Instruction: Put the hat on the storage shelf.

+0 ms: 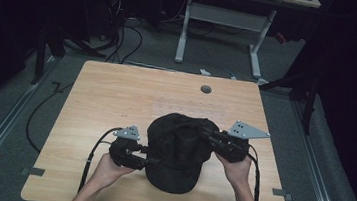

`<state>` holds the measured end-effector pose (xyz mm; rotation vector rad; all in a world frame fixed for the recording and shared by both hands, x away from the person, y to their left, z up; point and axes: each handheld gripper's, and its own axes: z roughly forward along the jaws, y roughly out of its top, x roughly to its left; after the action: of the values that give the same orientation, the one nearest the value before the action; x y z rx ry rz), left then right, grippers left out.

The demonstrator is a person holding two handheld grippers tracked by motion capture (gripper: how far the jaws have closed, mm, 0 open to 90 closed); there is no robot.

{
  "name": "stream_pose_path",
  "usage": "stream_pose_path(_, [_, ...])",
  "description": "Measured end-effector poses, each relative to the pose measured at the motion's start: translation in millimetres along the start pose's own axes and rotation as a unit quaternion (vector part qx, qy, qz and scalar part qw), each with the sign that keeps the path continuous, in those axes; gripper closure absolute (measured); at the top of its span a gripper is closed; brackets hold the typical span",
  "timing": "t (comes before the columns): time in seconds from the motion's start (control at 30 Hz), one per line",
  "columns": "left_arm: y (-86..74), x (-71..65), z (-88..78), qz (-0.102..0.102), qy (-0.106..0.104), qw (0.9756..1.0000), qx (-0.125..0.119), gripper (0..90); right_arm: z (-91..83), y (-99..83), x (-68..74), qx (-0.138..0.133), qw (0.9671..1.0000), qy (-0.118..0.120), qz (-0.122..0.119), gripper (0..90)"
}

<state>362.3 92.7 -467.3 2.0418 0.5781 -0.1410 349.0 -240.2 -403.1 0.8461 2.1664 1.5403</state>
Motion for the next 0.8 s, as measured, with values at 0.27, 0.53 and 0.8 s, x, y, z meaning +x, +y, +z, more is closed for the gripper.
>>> stream_pose_path(0.27, [3.6,-0.4,-5.5,0.0,-0.009,1.0,-0.002,62.0,0.4,7.6,2.0,-0.002,0.9997,-0.013,-0.021,83.7])
stream_pose_path(0.53, [4.3,0.7,-15.1,-0.012,-0.035,0.9991,-0.019,75.1,3.7,11.7,2.8,-0.01,0.9994,-0.018,-0.028,82.1])
stream_pose_path(0.8, [4.5,-0.6,-24.3,-0.017,-0.078,0.9962,-0.035,85.4,5.7,14.1,4.3,-0.019,0.9992,-0.014,-0.033,79.5])
